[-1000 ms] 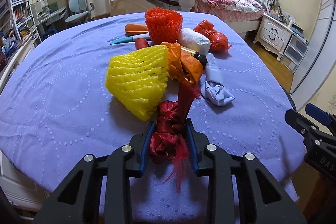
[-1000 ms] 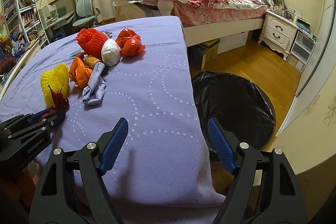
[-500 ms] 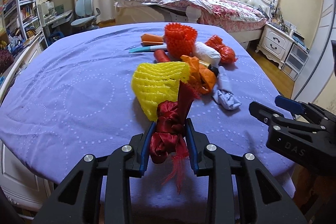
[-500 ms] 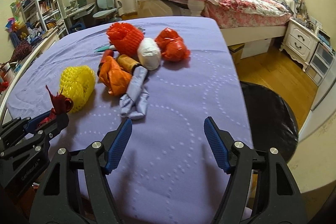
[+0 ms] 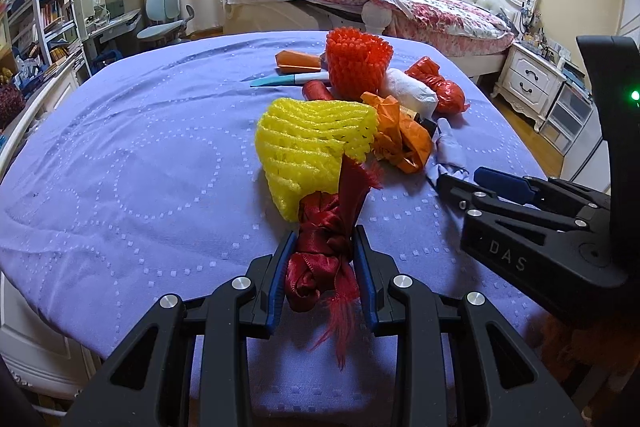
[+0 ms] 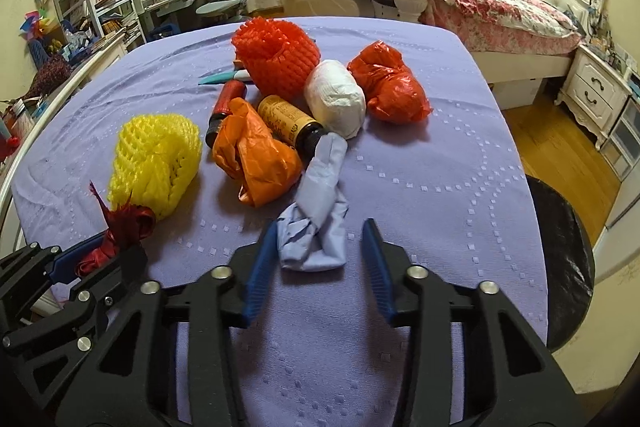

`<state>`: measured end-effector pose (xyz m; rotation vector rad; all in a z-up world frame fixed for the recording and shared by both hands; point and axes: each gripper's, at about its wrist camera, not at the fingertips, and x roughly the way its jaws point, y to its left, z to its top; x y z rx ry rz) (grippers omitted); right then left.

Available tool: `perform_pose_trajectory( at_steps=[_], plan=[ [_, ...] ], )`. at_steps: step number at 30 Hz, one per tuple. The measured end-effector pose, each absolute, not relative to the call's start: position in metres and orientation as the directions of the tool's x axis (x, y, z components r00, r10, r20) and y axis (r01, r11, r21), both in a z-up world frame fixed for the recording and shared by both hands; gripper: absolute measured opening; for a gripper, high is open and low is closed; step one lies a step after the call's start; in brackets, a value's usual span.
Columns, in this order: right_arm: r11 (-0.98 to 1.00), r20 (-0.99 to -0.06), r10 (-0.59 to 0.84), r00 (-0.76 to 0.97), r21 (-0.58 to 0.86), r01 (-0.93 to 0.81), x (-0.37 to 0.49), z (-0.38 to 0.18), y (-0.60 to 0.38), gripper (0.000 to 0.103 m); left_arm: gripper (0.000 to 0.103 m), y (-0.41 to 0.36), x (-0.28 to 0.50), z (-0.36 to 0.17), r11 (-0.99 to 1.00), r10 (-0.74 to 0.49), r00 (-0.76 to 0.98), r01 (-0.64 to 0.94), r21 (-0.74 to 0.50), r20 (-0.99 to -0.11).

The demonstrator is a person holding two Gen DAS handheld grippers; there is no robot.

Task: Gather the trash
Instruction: 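Grasp the white-blue cloth with the right gripper while the left gripper holds the red ribbon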

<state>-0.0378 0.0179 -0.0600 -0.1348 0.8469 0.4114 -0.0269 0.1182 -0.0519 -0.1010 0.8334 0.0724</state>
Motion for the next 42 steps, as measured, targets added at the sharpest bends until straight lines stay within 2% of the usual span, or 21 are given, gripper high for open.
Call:
perform_pose_trajectory(
  at_steps=[17,30,42],
  plan=[
    [0.943,-0.729,0.283,0.623,0.095,-0.318,-0.058,-0.053,-0.048,0.033,0.031,0.080,-0.030,-0.050,0.999,-0.028,0.681,-0.009,-0.046,-0.732],
    [0.983,-0.684,0.180,0.707,0.091,-0.162,-0.060,-0.042,-0.125,0.034,0.031,0.027,-0.004,-0.033,0.995,-0.091,0.707,0.090,-0.039,-0.702],
    [0.996,-0.700,0.087,0.709,0.083,-0.040,-0.035,-0.061,-0.187,0.034,0.031,-0.049,0.040,-0.035,0.977,-0.167,0.695,0.213,-0.021,-0.699]
  ],
)
